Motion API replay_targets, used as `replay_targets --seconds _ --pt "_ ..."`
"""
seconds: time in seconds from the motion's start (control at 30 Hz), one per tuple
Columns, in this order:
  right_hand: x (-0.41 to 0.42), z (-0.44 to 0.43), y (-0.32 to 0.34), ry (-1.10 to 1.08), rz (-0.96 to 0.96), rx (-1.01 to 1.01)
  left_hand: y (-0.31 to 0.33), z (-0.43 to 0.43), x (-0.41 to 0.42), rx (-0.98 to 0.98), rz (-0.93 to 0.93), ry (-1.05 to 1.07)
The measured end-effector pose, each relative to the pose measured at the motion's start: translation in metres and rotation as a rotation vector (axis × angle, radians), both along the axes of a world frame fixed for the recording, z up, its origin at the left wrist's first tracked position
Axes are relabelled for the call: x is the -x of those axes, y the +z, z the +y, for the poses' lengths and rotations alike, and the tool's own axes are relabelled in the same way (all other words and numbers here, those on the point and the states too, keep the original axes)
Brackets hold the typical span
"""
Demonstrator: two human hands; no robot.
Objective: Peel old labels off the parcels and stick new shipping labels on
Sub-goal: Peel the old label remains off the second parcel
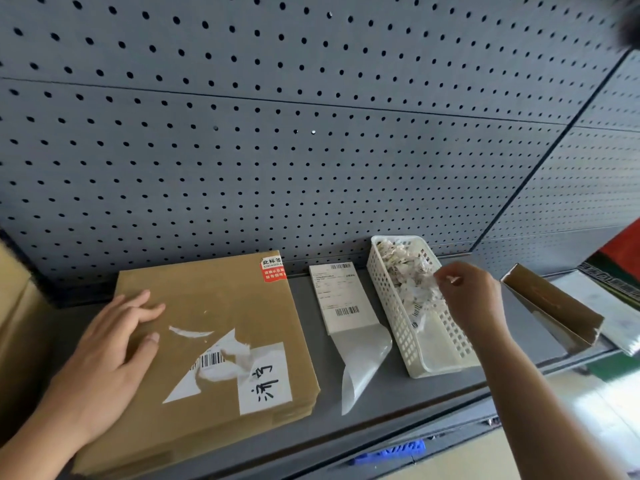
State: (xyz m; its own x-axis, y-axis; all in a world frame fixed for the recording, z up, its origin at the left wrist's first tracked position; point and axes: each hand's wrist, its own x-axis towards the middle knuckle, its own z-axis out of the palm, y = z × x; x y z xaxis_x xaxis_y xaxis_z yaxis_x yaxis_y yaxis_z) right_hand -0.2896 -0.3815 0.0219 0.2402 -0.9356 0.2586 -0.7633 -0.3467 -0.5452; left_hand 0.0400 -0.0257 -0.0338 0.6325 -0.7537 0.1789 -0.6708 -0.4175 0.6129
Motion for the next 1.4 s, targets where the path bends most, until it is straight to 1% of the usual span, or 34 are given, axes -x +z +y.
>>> replay_targets --seconds 0.2,0.37,0.53,1.0,1.17,1.4 --pt "-0.001 -0.001 -0.015 0.001 0.035 0.073 0.001 -0.001 0.002 -0.008 -0.004 0.004" --pt "-0.001 0.006 -0.012 0.057 0.057 0.148 0.001 -0.002 0.002 -0.003 -0.001 0.011" --pt "0.003 0.007 -0.004 0.011 -0.026 0.195 0.002 -0.002 0.004 -0.012 0.0 0.021" --pt "0.002 0.009 0.014 -0.024 -0.213 0.101 0.008 -0.003 0.006 -0.012 0.004 0.0" --pt "-0.003 0.014 0.023 -0.003 -0.254 0.079 0.009 -0.003 0.006 -0.039 0.01 0.008" --pt "-0.007 0.017 0.023 0.012 -0.288 0.018 0.007 -0.003 0.005 -0.019 0.01 0.0"
